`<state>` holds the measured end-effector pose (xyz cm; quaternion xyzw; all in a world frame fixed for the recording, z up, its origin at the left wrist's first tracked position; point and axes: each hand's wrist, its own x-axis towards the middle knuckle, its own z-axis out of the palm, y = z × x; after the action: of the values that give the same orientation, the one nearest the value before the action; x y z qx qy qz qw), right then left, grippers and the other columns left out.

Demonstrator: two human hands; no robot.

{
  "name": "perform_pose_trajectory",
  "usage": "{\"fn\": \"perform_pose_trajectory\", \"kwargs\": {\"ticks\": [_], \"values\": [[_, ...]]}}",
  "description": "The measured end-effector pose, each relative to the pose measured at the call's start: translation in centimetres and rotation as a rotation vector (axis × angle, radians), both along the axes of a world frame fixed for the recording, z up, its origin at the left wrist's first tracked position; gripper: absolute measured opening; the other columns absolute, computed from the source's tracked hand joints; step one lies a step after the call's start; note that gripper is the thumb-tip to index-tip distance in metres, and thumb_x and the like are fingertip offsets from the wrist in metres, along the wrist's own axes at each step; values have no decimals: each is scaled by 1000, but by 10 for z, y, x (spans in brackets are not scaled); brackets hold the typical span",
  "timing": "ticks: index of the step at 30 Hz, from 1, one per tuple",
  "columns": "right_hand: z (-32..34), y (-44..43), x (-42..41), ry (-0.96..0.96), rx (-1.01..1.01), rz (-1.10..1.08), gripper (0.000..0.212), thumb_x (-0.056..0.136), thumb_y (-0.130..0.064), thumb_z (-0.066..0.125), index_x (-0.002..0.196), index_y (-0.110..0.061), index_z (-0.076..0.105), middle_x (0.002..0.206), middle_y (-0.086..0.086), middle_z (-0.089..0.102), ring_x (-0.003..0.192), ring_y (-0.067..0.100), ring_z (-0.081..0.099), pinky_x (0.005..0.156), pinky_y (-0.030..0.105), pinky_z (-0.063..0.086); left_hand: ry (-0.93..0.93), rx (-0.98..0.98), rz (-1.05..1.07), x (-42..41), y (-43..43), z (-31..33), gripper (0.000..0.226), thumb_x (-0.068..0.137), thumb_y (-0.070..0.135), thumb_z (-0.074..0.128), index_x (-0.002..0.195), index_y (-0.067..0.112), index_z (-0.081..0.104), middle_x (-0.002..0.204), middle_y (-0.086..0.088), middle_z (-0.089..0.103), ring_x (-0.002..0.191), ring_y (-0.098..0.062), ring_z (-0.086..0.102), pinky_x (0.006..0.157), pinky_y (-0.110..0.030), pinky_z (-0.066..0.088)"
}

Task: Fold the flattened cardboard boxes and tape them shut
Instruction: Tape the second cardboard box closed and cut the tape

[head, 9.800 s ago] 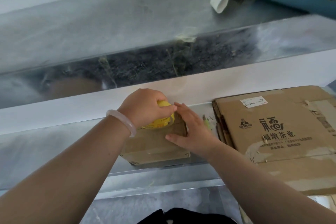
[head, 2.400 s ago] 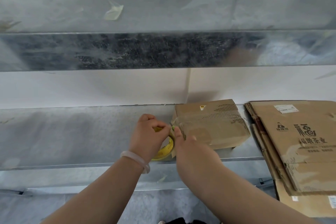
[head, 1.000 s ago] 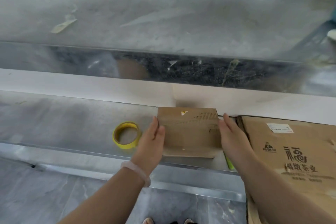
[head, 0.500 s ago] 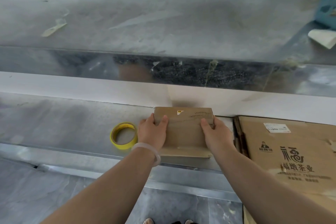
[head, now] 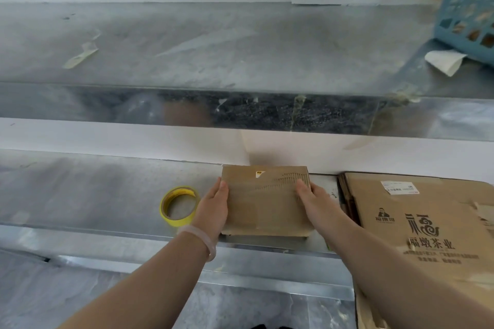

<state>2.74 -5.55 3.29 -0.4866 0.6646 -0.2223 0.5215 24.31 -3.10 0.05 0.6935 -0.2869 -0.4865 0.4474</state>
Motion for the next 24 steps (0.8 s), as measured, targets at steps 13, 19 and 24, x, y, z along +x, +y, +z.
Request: {"fn": "perform_pose_trajectory", "kwargs": {"ticks": [13,19,24], "values": [[49,51,-6,190,-751,166,80,68,-62,70,137,-58,29,143,-38,32,126,-23,30,96,8,30,34,-399,13,0,39,24,29,99,13,50,114,33,62,104,6,68,92,-5,62,80,-24,52],[45,30,19,551,-921,499,70,87,-48,66,148,-24,42,161,-3,21,150,16,14,117,39,24,-246,53,-307,23,38,-8,19,96,18,54,78,21,53,67,10,58,66,-8,52,67,-24,43],[36,32,43,748,-1019,676,74,85,-43,69,149,-19,41,149,8,47,139,27,42,112,51,35,-566,117,-406,68,51,-20,25,92,24,57,68,22,60,66,0,56,63,-15,50,63,-30,41]]}}
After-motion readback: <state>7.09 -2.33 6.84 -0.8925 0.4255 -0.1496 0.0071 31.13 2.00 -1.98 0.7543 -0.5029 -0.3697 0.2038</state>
